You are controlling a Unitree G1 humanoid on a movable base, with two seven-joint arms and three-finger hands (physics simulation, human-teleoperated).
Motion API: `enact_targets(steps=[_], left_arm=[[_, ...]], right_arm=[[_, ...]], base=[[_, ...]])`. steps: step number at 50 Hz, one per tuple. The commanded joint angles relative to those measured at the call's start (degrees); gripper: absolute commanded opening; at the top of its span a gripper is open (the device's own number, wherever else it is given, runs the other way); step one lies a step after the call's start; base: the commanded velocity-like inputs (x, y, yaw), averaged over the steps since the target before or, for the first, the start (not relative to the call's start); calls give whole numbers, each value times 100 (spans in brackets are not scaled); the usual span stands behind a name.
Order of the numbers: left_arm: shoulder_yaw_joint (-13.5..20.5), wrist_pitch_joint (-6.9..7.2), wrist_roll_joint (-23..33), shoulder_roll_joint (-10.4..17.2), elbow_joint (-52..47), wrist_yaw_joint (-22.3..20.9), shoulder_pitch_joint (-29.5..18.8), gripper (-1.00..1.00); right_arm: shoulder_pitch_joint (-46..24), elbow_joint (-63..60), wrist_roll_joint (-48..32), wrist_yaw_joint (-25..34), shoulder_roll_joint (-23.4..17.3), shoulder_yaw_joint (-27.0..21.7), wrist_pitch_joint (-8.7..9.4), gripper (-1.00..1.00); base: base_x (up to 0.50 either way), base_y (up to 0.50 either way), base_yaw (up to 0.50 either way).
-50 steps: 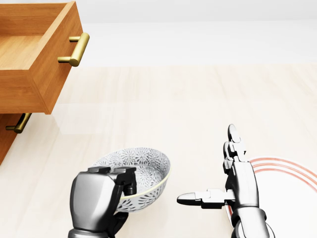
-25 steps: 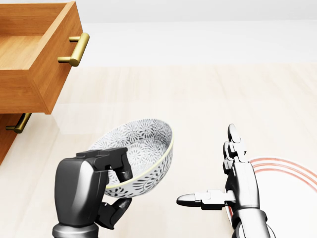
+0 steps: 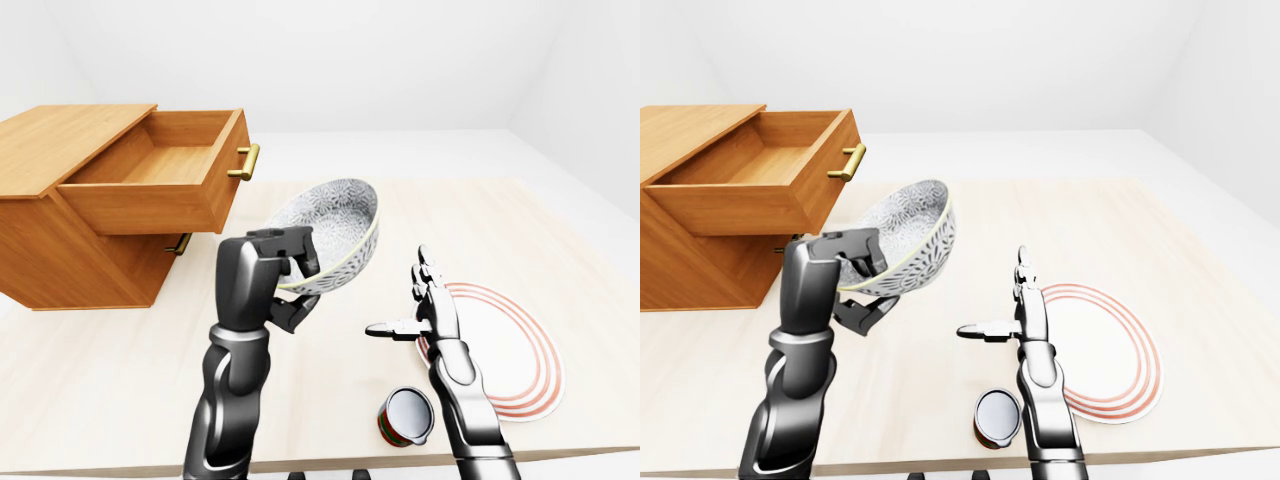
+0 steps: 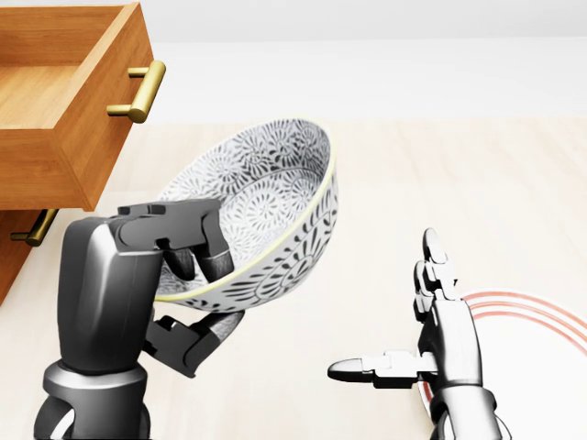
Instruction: Put the bowl on top of the cabinet.
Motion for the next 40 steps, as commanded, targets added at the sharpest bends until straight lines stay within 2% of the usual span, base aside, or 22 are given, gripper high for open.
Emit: enact_targets(steps=[1, 4, 14, 16, 19, 30, 40], left_arm=[[346, 0, -427, -48, -571, -546, -741, -90], [449, 0, -533, -27, -636, -651, -1022, -90], [679, 0, -682, 133, -661, -715, -1453, -90], [763, 0, -752, 174, -712, -827, -1690, -90], [957, 0, -875, 342, -668, -833, -2021, -90], [1433, 0, -1164, 917, -248, -654, -2442, -90], [1850, 0, -1449, 1521, 26, -558, -3025, -89]], right_arm=[[25, -63, 20, 17, -7, -20, 33, 100], [22, -54, 16, 18, -5, -16, 31, 100], [41, -96, 24, 22, -6, -23, 44, 100], [36, -93, 34, 24, -8, -33, 48, 100], [59, -122, 22, 23, -5, -21, 48, 100], [50, -117, 17, 21, -1, -17, 53, 100], [32, -64, 13, 25, 3, -4, 22, 100]], base=[[0, 0, 0], [0, 0, 0], [0, 0, 0], [0, 0, 0], [0, 0, 0], [0, 0, 0], [0, 0, 0]])
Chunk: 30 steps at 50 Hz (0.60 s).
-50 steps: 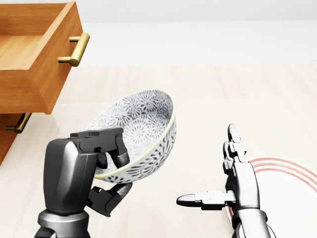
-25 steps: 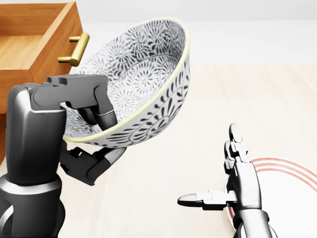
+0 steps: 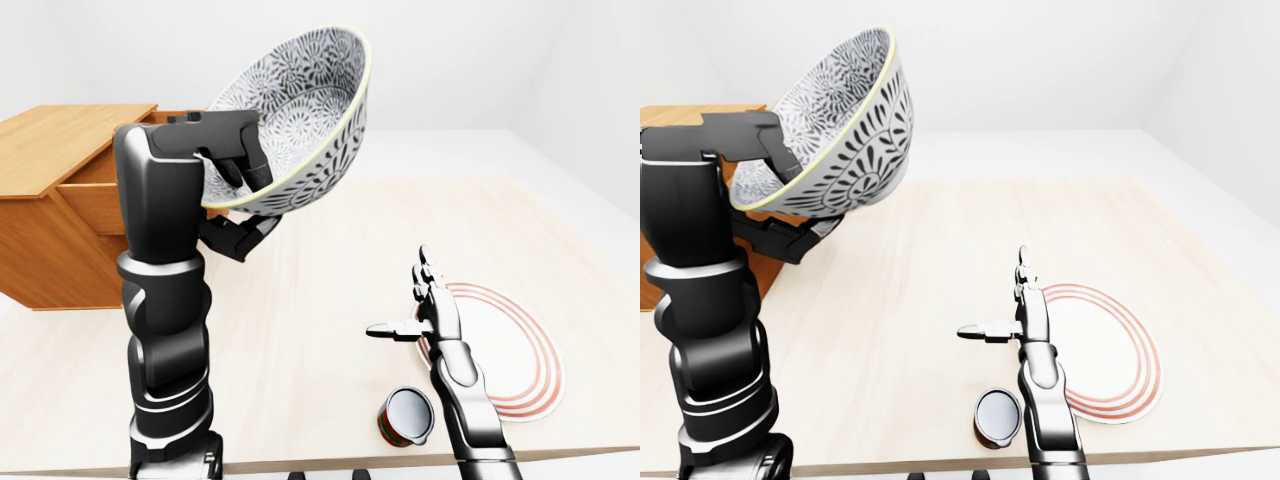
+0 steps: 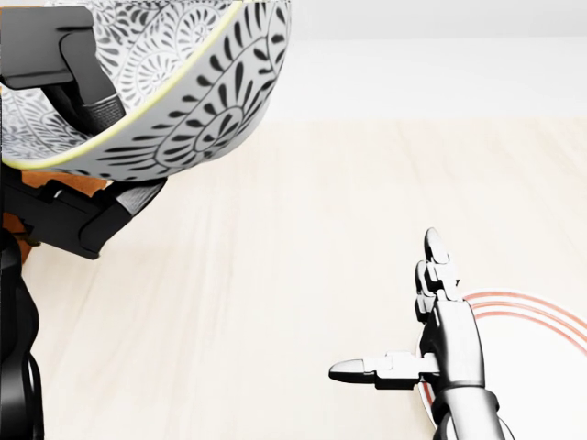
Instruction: Put the bowl on top of the cabinet.
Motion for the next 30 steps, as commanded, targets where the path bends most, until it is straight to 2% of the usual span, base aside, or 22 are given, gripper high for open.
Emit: enact_targets(steps=[1, 6, 13, 16, 24, 30], left_arm=[[480, 0, -261, 620, 323, 209, -644, -89], [638, 0, -369, 930, 618, 285, -896, -89], [897, 0, -493, 1435, 1252, 605, -1169, -89], [1052, 0, -556, 1753, 1674, 747, -1315, -89], [1245, 0, -624, 2292, 2285, 917, -1477, -89], [1409, 0, -740, 2877, 3260, 1243, -1733, -89]], right_arm=[[-39, 94, -9, -2, 3, 9, -37, 100], [5, -23, 10, 8, -1, -2, 14, 100], [16, -16, 2, 5, 2, 4, 0, 100], [16, -30, 2, -2, 0, -4, 5, 100], [18, -31, 1, 5, -2, -5, -1, 100], [22, -47, 10, 11, -6, -17, 6, 100]], base=[[0, 0, 0], [0, 0, 0], [0, 0, 0], [0, 0, 0], [0, 0, 0], [0, 0, 0]])
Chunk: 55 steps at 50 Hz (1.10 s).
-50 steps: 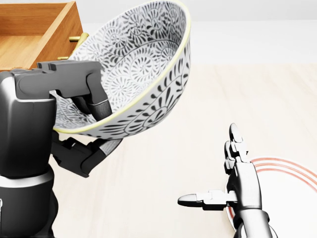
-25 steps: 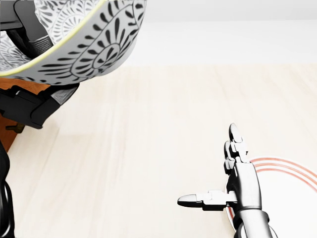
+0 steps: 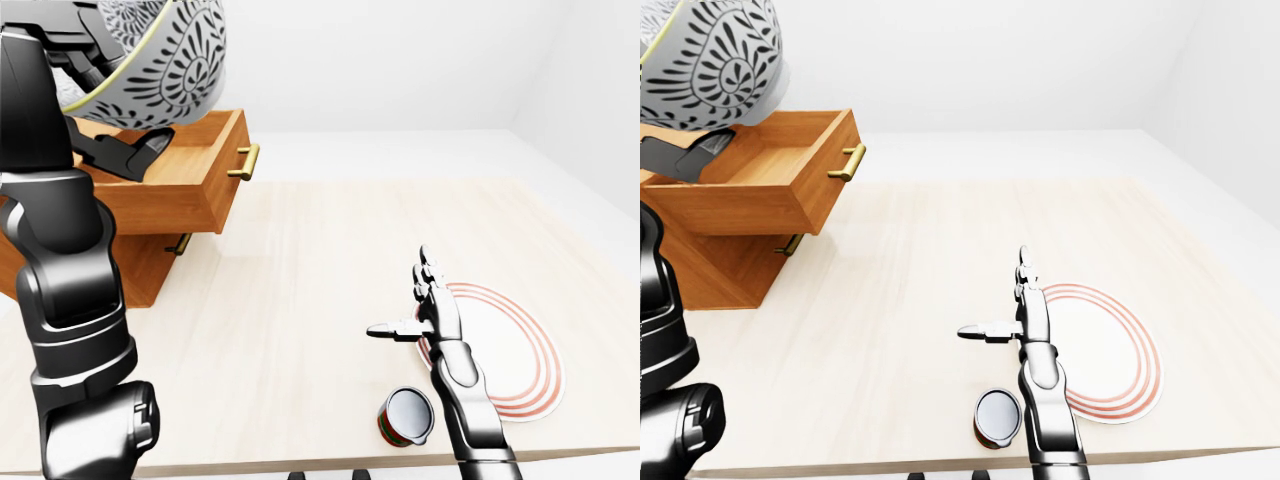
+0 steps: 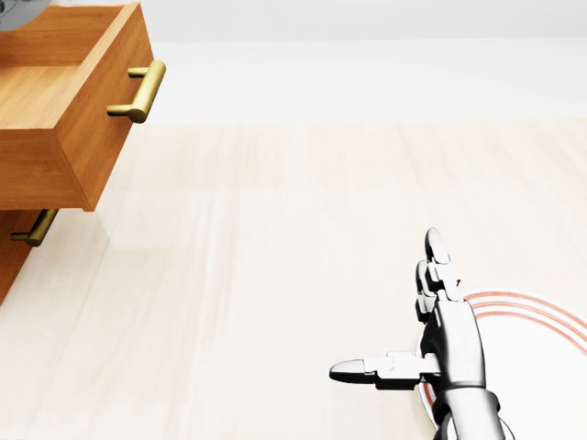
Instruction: Put the bowl on top of the cabinet.
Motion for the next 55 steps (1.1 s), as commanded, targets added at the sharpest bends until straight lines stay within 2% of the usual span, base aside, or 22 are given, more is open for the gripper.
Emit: enact_targets(steps=[1, 4, 18, 25, 31, 36, 41, 48, 55], left_arm=[[345, 0, -97, 937, 1319, 542, -402, -90], [401, 0, -88, 1200, 1804, 738, -485, -90], [438, 0, -82, 1944, 3288, 1313, -743, -90], [310, 0, 82, 2232, 4299, 1693, -1067, -89], [100, 0, 442, 2457, 5394, 2236, -1391, -89], [-66, 0, 699, 2656, 6310, 2275, -1783, -89], [-284, 0, 1066, 2753, 7053, 2275, -2020, -90], [-388, 0, 1238, 2783, 7578, 2275, -2207, -90], [-465, 0, 1385, 2769, 7983, 2275, -2190, -90]], right_arm=[[8, -25, 7, 4, -4, -14, 9, 100], [-2, 18, -6, 0, -1, -5, -17, 100], [7, -18, -3, -8, 1, -9, 11, 100], [9, -33, 12, -3, -12, -36, 15, 100], [-9, 1, 46, 9, -25, -75, 6, 100], [27, -81, 73, 21, -30, -98, 42, 100], [44, -110, 79, 20, -30, -110, 49, 100], [38, -81, 87, 23, -32, -120, 26, 100], [27, -69, 95, 24, -36, -134, 23, 100]], base=[[0, 0, 0], [0, 0, 0], [0, 0, 0], [0, 0, 0], [0, 0, 0], [0, 0, 0], [0, 0, 0], [0, 0, 0], [0, 0, 0]])
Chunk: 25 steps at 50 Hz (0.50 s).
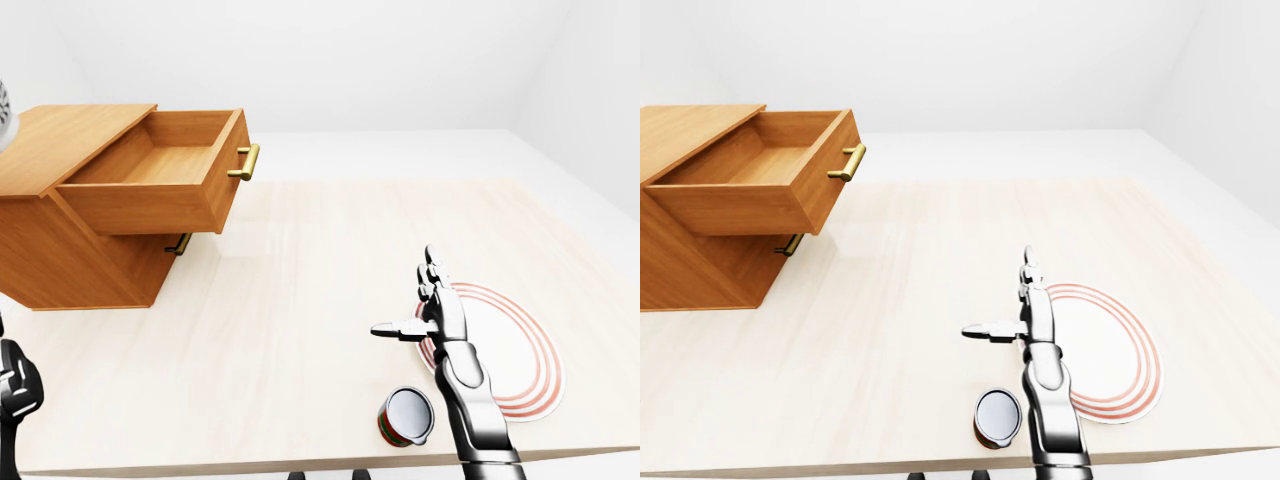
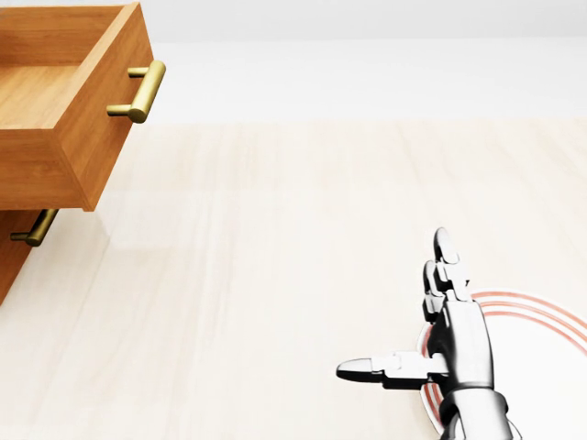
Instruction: Put the bowl on top of the cabinet.
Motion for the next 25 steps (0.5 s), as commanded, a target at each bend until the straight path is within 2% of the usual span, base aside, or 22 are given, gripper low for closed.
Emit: enact_targets(steps=[1, 4, 25], left_arm=[[-133, 0, 435, 97, 897, 0, -212, -90], [-138, 0, 420, 89, 991, 0, -158, -90], [-157, 0, 386, -48, 1281, 0, 109, -90]], right_arm=[[-11, 27, 14, 4, -7, -22, -16, 100], [12, -49, 12, 1, -4, -16, 27, 100], [-11, 6, 3, -6, -1, -13, 1, 100]], base=[[0, 0, 0], [0, 0, 0], [0, 0, 0]])
